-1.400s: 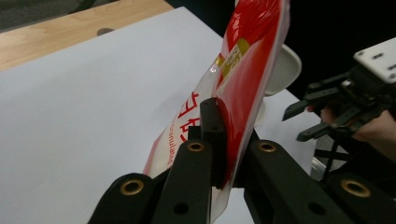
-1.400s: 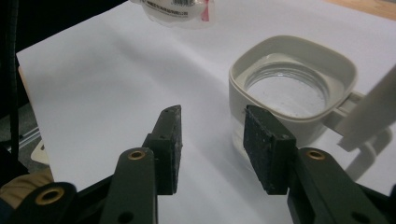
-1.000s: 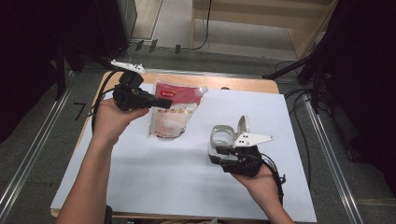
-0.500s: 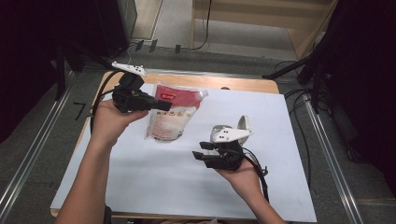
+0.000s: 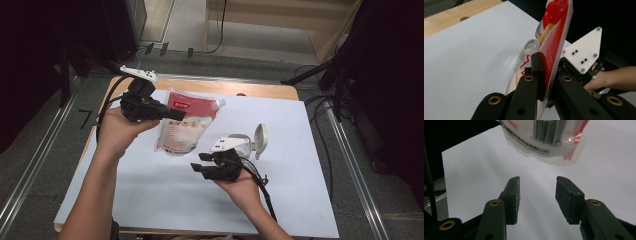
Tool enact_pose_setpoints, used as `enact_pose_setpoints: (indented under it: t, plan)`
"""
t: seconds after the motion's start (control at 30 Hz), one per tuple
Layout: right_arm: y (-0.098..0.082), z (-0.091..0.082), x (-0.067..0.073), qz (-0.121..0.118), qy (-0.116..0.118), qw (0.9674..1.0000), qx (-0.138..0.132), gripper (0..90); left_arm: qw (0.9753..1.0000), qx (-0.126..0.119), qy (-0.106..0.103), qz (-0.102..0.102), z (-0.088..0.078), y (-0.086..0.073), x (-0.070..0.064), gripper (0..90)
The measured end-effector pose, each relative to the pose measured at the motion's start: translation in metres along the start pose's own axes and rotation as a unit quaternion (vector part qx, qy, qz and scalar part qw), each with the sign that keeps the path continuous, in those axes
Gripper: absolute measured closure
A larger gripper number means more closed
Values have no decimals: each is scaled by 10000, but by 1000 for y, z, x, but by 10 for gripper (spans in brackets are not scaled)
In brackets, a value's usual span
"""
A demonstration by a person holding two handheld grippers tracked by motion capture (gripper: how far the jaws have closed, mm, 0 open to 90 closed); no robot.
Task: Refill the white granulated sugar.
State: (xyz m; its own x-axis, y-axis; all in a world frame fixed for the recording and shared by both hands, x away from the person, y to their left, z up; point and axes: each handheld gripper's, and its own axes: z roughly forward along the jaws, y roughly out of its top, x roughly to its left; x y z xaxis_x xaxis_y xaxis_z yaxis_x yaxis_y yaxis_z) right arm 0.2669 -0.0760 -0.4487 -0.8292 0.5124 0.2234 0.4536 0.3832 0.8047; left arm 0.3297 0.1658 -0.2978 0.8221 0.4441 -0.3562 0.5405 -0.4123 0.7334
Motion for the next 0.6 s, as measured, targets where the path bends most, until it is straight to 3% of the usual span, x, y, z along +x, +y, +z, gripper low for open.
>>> enact_pose_setpoints:
  t: [0.17,0.47,0.6]
  plan:
    - [-2,13,1,5,-41,10000,-76,551,9999,61,-97,46,1,1,-4,900]
    - [-9,31,-2,153,-96,9998,-52,560,9991,237,-290,-175,4,-1,-5,899]
    - [-11,33,-1,-48,-286,9994,-178,557,9984,245,-363,-361,3,-2,-2,896]
